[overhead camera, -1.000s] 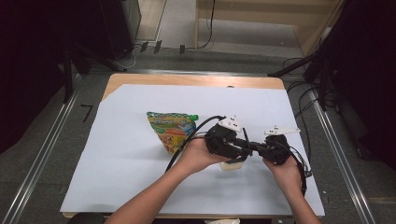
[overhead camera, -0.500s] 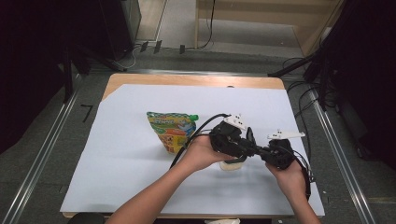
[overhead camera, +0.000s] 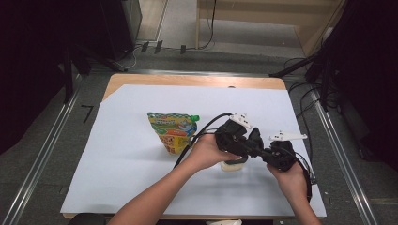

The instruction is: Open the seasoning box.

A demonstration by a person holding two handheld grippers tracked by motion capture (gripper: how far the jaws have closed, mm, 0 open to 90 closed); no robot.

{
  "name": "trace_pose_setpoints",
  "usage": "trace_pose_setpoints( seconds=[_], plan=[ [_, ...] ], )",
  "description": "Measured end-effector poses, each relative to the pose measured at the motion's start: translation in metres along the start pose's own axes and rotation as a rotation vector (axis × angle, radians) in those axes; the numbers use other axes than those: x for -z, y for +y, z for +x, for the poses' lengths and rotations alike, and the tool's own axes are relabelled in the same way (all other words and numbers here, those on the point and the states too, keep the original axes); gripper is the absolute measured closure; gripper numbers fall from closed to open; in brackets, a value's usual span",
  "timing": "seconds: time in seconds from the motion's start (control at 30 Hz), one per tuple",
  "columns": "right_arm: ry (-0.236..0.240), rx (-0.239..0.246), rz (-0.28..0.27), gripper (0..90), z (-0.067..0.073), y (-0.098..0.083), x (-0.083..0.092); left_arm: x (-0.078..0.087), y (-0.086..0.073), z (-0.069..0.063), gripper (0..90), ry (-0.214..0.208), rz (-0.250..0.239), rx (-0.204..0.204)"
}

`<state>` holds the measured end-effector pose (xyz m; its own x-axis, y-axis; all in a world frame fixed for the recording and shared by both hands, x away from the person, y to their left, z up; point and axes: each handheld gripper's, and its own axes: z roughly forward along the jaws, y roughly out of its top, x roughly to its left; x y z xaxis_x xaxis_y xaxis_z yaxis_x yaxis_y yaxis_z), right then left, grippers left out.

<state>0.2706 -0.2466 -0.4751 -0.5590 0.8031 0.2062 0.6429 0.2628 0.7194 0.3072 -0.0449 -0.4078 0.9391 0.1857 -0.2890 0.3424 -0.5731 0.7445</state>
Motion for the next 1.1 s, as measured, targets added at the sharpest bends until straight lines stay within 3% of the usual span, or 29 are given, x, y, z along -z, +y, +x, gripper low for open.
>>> trace_pose_setpoints(
  seconds=[0.17, 0.43, 0.53, 0.8, 1.0, 1.1],
  plan=[
    [-0.003, 0.004, -0.024, 90.0, 0.002, -0.001, 0.01, 0.009, -0.001, -0.003, 64.9, -0.003, 0.001, -0.008],
    [0.011, -0.003, 0.004, 90.0, 0.012, -0.017, 0.027, 0.026, -0.008, -0.004, 70.1, -0.017, 0.001, 0.013],
    [0.035, 0.001, 0.005, 89.2, 0.018, -0.022, 0.032, 0.031, -0.01, -0.003, 65.5, -0.025, 0.002, 0.032],
    [0.117, 0.027, 0.003, 83.7, 0.041, -0.027, 0.039, 0.047, -0.025, -0.006, 56.2, -0.016, 0.026, 0.034],
    [0.164, 0.062, -0.011, 77.6, 0.057, -0.022, 0.035, 0.058, -0.04, -0.004, 58.5, -0.008, 0.019, 0.051],
    [0.174, 0.085, -0.003, 75.9, 0.065, -0.02, 0.031, 0.067, -0.047, -0.003, 59.8, -0.018, -0.004, 0.038]
  ],
)
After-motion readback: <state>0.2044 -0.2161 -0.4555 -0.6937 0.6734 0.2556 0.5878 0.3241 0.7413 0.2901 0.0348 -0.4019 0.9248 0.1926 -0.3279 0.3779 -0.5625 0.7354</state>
